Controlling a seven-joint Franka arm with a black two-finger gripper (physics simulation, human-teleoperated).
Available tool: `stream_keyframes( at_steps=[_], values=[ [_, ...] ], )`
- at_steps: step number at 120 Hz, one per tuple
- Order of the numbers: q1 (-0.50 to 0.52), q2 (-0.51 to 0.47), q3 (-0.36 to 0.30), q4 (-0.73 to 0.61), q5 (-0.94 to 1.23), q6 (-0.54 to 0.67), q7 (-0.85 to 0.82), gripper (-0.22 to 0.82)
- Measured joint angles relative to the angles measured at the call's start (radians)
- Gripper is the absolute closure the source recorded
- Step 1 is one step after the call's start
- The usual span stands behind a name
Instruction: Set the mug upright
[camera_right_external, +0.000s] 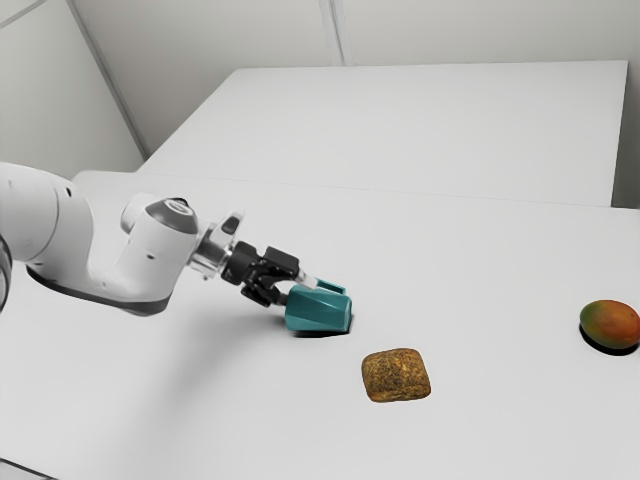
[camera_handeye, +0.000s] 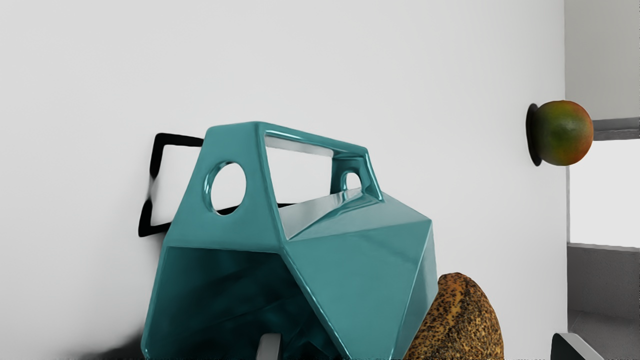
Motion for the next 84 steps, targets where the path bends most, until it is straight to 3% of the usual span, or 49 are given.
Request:
stream_keyframes(
  at_steps=[55, 67, 84],
  values=[
    [-0.009, 0.014, -0.003, 0.002, -0.019, -0.054, 0.002, 0.04],
    [-0.010, 0.015, -0.002, 0.002, -0.029, -0.064, 0.003, 0.14],
    [-0.012, 0.014, -0.002, 0.002, -0.035, -0.070, 0.004, 0.38]
  ],
)
